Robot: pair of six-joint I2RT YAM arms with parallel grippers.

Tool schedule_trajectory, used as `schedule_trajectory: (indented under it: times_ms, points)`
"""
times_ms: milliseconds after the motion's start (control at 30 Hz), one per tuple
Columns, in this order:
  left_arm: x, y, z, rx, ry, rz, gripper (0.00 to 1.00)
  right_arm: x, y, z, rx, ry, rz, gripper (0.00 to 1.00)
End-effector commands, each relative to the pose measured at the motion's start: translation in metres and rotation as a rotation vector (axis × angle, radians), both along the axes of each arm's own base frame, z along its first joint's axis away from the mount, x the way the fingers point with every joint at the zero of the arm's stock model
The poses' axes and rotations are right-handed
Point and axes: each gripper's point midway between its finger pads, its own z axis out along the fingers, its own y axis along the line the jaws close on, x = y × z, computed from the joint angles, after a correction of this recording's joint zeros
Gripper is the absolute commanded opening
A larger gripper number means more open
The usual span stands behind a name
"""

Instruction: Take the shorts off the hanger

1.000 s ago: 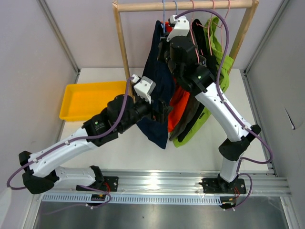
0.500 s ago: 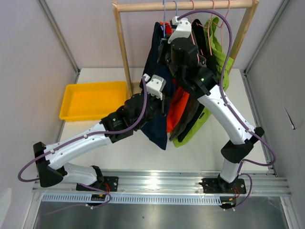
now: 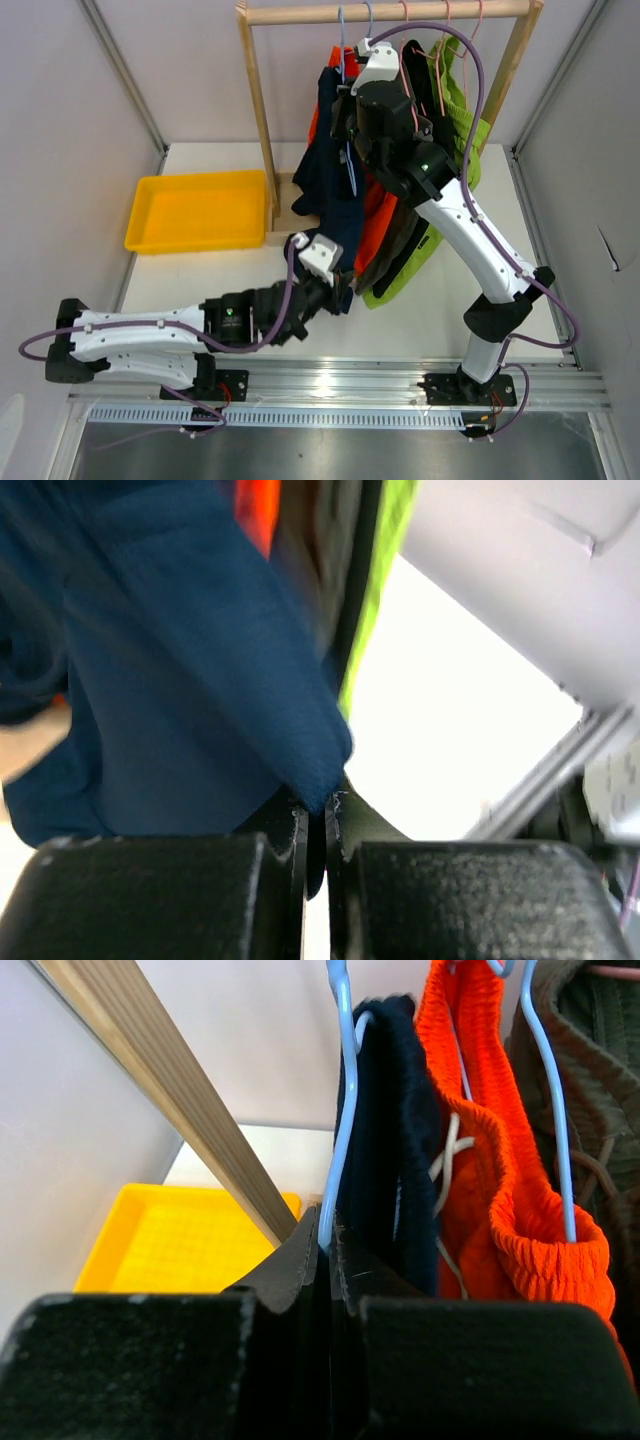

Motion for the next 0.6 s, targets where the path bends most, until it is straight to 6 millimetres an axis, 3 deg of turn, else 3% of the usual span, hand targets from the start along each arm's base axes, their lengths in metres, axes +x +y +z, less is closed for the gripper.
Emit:
schedule_trajectory:
  times_ms: [0, 100, 233, 267, 333, 433, 467, 567]
  points:
    - [-0.03, 0.001, -0.031, -0.008, 0.064, 0.032, 0.0, -0.01, -0.032, 0.072, 0.157, -0.146, -0.047, 0.0]
    - [-0.041, -0.003, -0.05, 0.012, 0.092, 0.036, 0.0, -0.01, -0.032, 0.068, 0.15, -0.132, -0.045, 0.0]
    - [-0.028, 0.006, -0.042, 0.033, 0.051, 0.111, 0.0, -0.018, -0.029, 0.058, 0.161, -0.081, -0.027, 0.0]
    - [-0.021, 0.009, -0.023, 0.002, 0.041, 0.14, 0.0, -0.023, -0.028, 0.055, 0.158, -0.066, -0.018, 0.0]
    - [0.001, 0.024, -0.013, 0.014, 0.021, 0.212, 0.0, -0.038, -0.027, 0.044, 0.143, -0.007, 0.012, 0.0]
    - [0.031, 0.046, 0.02, -0.027, -0.005, 0.283, 0.0, -0.065, -0.025, 0.02, 0.157, 0.104, 0.06, 0.0]
    - [0.039, 0.053, 0.032, -0.046, -0.013, 0.3, 0.0, -0.07, -0.022, 0.001, 0.152, 0.159, 0.067, 0.0]
    - [0.069, 0.078, 0.052, -0.024, -0.042, 0.366, 0.0, -0.099, -0.028, -0.015, 0.167, 0.244, 0.125, 0.0]
